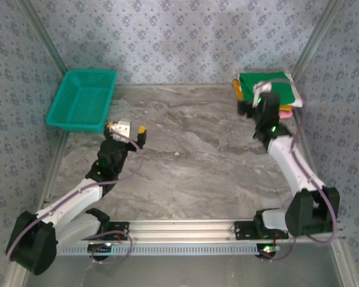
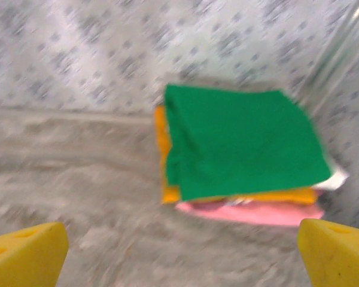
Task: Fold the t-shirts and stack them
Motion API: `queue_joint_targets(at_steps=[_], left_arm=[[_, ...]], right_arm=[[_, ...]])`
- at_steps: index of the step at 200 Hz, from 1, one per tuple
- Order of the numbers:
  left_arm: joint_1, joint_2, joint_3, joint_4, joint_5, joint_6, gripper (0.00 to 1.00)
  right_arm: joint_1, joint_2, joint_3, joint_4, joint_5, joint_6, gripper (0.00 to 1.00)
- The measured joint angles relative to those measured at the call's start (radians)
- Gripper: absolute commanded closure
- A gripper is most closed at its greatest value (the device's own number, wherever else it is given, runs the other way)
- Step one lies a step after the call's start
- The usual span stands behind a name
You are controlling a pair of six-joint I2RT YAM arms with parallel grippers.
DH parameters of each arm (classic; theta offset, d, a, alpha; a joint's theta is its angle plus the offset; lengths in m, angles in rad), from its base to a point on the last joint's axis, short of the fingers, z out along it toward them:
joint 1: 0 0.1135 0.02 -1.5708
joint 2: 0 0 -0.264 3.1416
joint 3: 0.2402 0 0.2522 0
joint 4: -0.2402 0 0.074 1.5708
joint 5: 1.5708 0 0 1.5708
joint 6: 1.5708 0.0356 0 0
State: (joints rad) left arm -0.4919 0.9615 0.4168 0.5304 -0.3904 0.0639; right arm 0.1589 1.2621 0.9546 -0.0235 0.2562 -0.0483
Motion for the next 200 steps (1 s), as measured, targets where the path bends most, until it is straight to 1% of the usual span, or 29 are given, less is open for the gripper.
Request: queue_joint_targets(at_steps=[7, 17, 39, 56, 72, 92, 106, 127, 159, 178, 191, 200], left_arm=[[0.016, -0.019, -0.040, 0.009, -0.036, 0.023, 0.02], [0.053, -0.039, -0.087, 0.011, -0.072, 0.042, 0.02], [0.197, -0.082, -0.166, 0.005, -0.097, 0.011, 0.02], [0.319, -0.065, -0.208, 0.020, -0.078, -0.040, 0.02], [0.381, 0.032, -0.212, 0.058, -0.046, -0.066, 0.02], [0.401, 0.219, -0.196, 0.135, -0.001, -0.073, 0.02], [0.411, 0.338, -0.179, 0.201, 0.033, -0.073, 0.02], [0.425, 0.459, -0.134, 0.269, 0.063, -0.076, 0.02], [0.431, 0.541, -0.163, 0.457, 0.124, -0.073, 0.02], [0.436, 0.541, -0.181, 0.488, 0.183, -0.064, 0.02], [0.440, 0.546, -0.174, 0.497, 0.225, -0.053, 0.02], [0.446, 0.549, -0.151, 0.467, 0.253, -0.046, 0.02]], right_arm=[[0.025, -0.028, -0.100, 0.035, 0.023, 0.019, 0.00], [0.035, -0.048, -0.216, 0.063, 0.054, 0.045, 0.00], [0.008, -0.068, -0.433, 0.116, 0.116, 0.089, 0.00], [-0.039, -0.071, -0.525, 0.183, 0.131, 0.108, 0.00], [-0.114, -0.043, -0.558, 0.282, 0.108, 0.122, 0.00], [-0.182, 0.040, -0.560, 0.433, 0.065, 0.112, 0.00], [-0.193, 0.092, -0.559, 0.512, 0.014, 0.107, 0.00], [-0.197, 0.168, -0.560, 0.632, -0.065, 0.091, 0.00], [-0.178, 0.214, -0.618, 0.811, -0.156, 0.048, 0.00], [-0.165, 0.237, -0.647, 0.881, -0.198, 0.021, 0.00], [-0.165, 0.249, -0.638, 0.878, -0.214, 0.017, 0.00], [-0.174, 0.254, -0.620, 0.863, -0.227, 0.018, 0.00]])
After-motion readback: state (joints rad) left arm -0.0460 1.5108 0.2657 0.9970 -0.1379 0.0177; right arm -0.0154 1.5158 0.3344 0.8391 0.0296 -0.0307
